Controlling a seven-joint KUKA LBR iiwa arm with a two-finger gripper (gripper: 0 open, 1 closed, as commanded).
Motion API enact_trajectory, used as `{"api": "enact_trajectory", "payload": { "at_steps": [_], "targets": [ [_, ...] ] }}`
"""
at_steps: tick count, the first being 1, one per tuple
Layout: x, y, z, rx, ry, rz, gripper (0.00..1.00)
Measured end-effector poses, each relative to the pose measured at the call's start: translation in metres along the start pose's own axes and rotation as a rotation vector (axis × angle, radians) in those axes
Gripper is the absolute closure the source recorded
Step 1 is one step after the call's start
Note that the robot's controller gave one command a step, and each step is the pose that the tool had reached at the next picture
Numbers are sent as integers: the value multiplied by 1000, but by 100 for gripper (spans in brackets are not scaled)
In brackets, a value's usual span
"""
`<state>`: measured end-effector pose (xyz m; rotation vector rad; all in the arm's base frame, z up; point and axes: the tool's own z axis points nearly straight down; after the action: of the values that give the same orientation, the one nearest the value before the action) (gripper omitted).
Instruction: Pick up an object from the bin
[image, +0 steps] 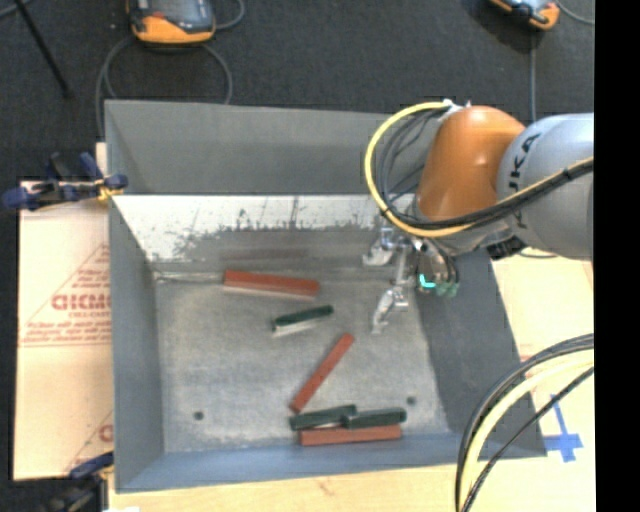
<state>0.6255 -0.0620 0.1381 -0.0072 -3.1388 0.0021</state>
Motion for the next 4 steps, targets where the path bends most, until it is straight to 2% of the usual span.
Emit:
{"api": "enact_trajectory", "payload": {
  "at_steps": [1,2,3,4],
  "targets": [
    [-2,0,-4,1,-7,-1,0],
    [23,39,38,3,-14,-148,0],
    [38,63,47,-1,-7,-214,0],
    [76,69,39,1,-6,-390,0]
  ]
}}
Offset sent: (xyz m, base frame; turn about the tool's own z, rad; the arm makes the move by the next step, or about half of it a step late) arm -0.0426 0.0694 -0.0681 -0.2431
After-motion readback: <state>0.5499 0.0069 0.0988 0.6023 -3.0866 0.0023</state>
